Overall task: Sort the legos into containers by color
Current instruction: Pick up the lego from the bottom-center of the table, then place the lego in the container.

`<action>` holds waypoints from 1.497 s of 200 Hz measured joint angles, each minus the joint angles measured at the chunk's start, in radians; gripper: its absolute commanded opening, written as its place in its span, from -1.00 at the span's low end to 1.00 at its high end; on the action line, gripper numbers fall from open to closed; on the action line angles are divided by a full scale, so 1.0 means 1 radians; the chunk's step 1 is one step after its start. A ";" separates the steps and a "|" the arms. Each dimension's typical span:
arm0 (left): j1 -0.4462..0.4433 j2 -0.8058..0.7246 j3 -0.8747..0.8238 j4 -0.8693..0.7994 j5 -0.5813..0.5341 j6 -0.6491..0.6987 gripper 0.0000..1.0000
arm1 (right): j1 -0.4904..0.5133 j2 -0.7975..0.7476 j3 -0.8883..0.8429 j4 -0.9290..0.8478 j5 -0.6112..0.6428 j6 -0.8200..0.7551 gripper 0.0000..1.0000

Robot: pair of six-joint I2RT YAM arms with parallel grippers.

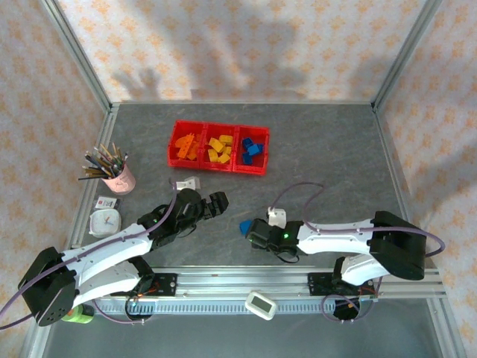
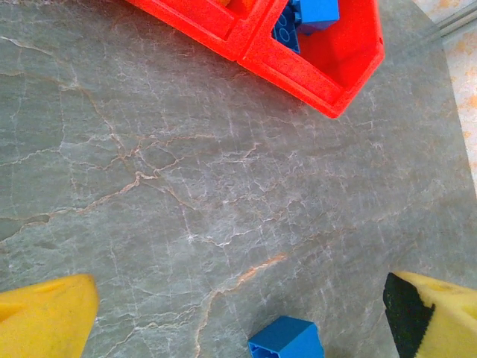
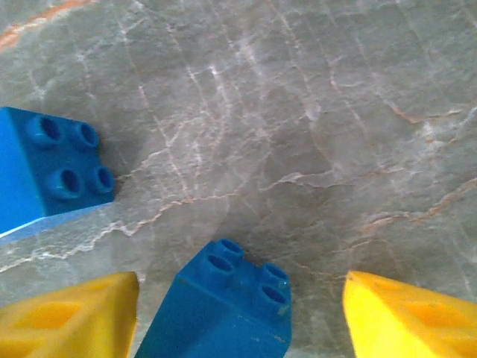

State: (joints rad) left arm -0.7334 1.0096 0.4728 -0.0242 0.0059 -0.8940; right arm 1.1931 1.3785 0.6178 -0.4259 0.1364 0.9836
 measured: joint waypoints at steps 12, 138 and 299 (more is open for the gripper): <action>0.000 0.000 0.000 0.000 -0.001 0.000 0.98 | 0.000 -0.001 -0.003 -0.008 0.006 0.005 0.18; 0.000 0.000 0.000 0.013 -0.015 0.001 0.98 | -0.039 -0.059 0.031 -0.038 0.086 -0.081 -0.38; 0.216 0.042 0.136 -0.008 0.015 0.111 0.98 | -0.485 0.375 0.670 0.147 0.045 -0.623 -0.36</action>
State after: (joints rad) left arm -0.5171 1.0519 0.6090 -0.0319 0.0208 -0.7830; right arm 0.7082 1.7538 1.2881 -0.2787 0.1818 0.3607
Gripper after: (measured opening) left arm 0.992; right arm 0.318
